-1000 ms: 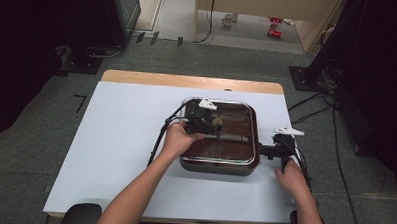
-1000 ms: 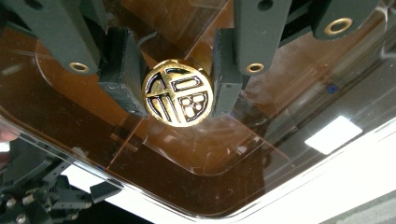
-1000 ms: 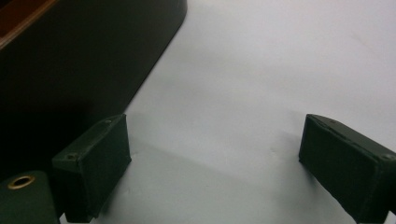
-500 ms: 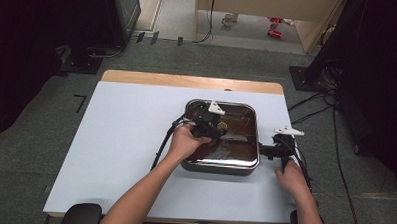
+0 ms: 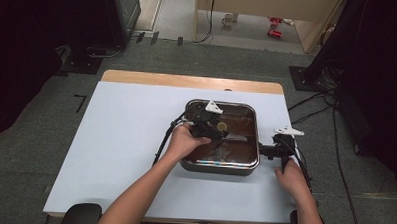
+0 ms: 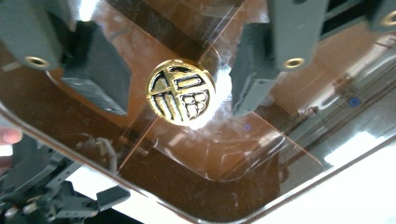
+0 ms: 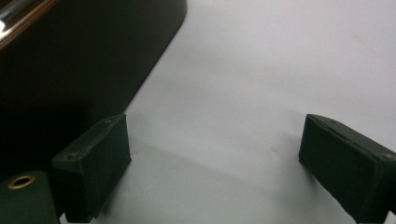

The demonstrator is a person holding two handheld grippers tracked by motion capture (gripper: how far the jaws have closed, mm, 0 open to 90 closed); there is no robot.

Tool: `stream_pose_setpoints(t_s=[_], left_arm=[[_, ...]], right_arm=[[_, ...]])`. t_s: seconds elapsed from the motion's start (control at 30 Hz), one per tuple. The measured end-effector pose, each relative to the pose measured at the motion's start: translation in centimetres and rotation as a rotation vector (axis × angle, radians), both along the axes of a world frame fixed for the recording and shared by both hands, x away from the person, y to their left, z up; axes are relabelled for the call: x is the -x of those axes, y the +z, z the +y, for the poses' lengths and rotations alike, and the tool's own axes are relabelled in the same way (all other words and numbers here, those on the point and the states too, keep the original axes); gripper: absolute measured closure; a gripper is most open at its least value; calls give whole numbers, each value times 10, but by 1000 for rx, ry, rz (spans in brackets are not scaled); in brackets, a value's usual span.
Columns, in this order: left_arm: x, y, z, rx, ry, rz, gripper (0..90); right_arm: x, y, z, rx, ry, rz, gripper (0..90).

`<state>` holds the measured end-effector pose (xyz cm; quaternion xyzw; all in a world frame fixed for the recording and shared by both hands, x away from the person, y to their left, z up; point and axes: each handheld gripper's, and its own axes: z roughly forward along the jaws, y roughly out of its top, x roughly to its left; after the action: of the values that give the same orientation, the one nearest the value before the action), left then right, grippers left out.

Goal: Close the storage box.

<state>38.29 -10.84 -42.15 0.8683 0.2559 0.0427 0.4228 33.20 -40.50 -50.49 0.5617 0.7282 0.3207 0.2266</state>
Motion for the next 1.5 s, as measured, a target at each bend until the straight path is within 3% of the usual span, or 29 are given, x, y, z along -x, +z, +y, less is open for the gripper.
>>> stream_pose_setpoints(t_s=[0.17, 0.2, 0.23, 0.27, 0.4, 0.63, 0.8, 0.93, 1.27, 1.5], left_arm=[[1, 7, 6, 24, 11, 4, 299], [4, 11, 8, -14, 24, -30, 297], [4, 11, 8, -14, 24, -30, 296], [7, 13, 12, -38, 6, -66, 295], [10, 18, 22, -28, 0, -44, 285], [17, 24, 42, -27, 16, -42, 263], [24, 26, 60, -18, 59, -66, 257], [32, 27, 74, 9, 76, -50, 257], [46, 21, 96, -10, 114, -71, 245], [53, 15, 119, 5, 146, -74, 243]], right_arm=[[0, 0, 0, -2, -2, 2, 83], [0, 0, 0, -2, -2, 2, 83], [0, 0, 0, -2, -1, 2, 83], [0, 0, 0, -2, -1, 2, 83], [0, 0, 0, -2, -2, 3, 84], [0, 0, 0, -3, -3, 3, 83], [0, 0, 0, -3, -3, 4, 83], [0, 0, 0, -2, -2, 3, 83], [0, 0, 0, -3, -3, 3, 83], [0, 0, 0, -3, -3, 3, 83]])
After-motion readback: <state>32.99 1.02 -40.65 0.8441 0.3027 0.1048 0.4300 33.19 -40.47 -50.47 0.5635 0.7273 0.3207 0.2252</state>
